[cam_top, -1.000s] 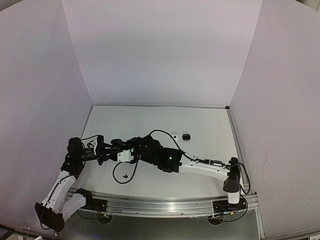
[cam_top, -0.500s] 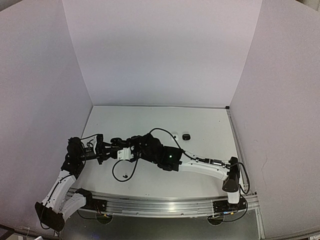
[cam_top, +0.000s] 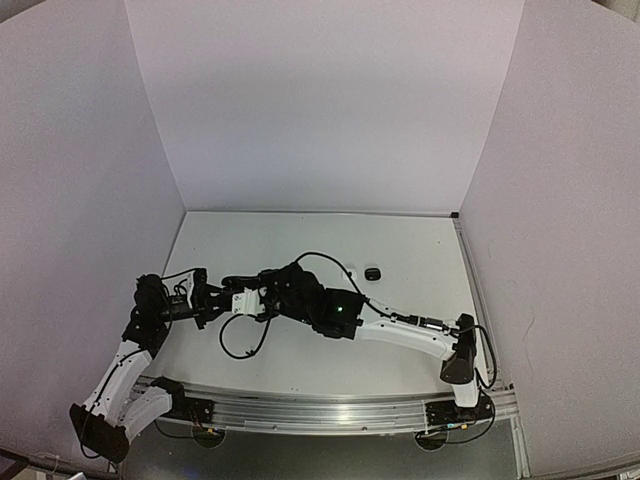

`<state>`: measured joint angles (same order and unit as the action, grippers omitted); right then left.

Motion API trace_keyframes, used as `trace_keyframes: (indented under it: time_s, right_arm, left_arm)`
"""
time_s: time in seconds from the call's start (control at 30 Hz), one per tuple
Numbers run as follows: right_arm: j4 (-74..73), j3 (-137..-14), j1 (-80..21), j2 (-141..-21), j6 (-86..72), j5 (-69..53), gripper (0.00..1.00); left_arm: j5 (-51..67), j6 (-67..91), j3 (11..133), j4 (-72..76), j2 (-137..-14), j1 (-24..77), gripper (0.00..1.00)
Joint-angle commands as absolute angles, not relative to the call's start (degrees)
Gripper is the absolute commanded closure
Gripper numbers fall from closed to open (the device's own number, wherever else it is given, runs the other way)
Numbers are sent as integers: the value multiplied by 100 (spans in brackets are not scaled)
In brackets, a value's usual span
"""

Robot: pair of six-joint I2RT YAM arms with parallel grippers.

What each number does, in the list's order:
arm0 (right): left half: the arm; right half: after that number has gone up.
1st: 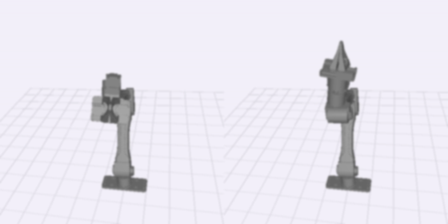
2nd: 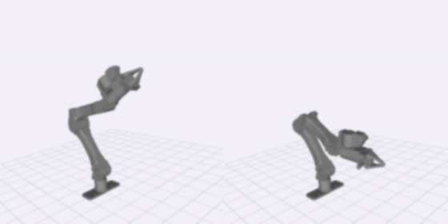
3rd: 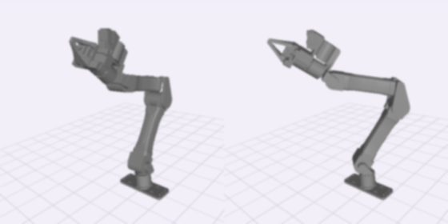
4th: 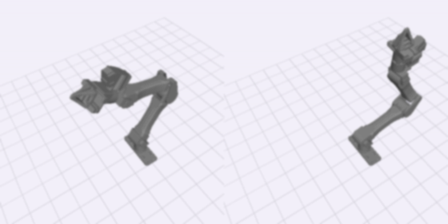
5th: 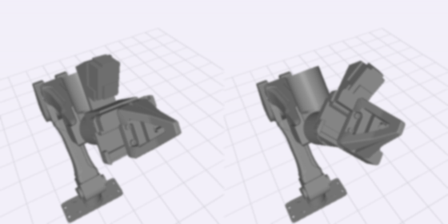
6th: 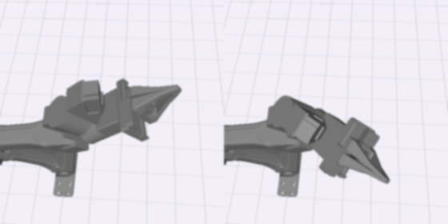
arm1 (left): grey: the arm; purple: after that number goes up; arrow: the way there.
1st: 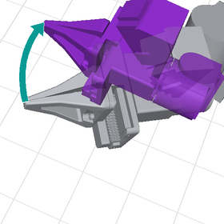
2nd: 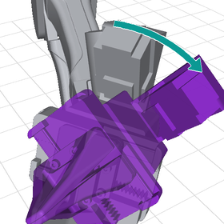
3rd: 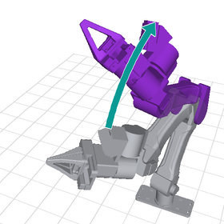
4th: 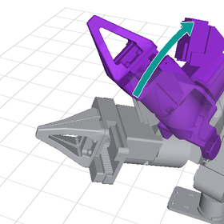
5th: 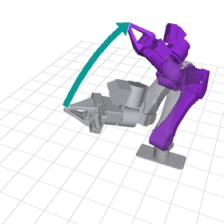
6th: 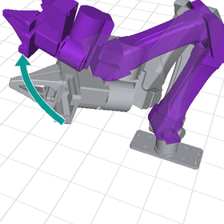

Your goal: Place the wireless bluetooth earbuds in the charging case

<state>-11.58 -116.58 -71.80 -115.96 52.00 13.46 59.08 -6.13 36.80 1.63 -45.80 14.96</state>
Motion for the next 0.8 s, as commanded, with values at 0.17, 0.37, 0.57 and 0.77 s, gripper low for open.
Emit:
trace_keyframes:
  time_s: [0.17, 0.37, 0.57, 0.77]
  right_arm:
    - [-1845, -12020, -7027, -11536, 4057, 470, 69]
    - [-1881, -12092, -6841, -11422, 3396, 44, 62]
    - [-1863, -12213, -6667, -11289, 2676, -272, 60]
    - [-1815, -12304, -6496, -11147, 1708, -511, 58]
  left_arm:
    - [6005, -627, 3867, 616, -4491, 1505, 100]
    - [6013, -629, 3856, 624, -4483, 1507, 100]
    - [5961, -615, 3830, 650, -4475, 1504, 100]
    - [5931, -580, 3789, 711, -4458, 1504, 100]
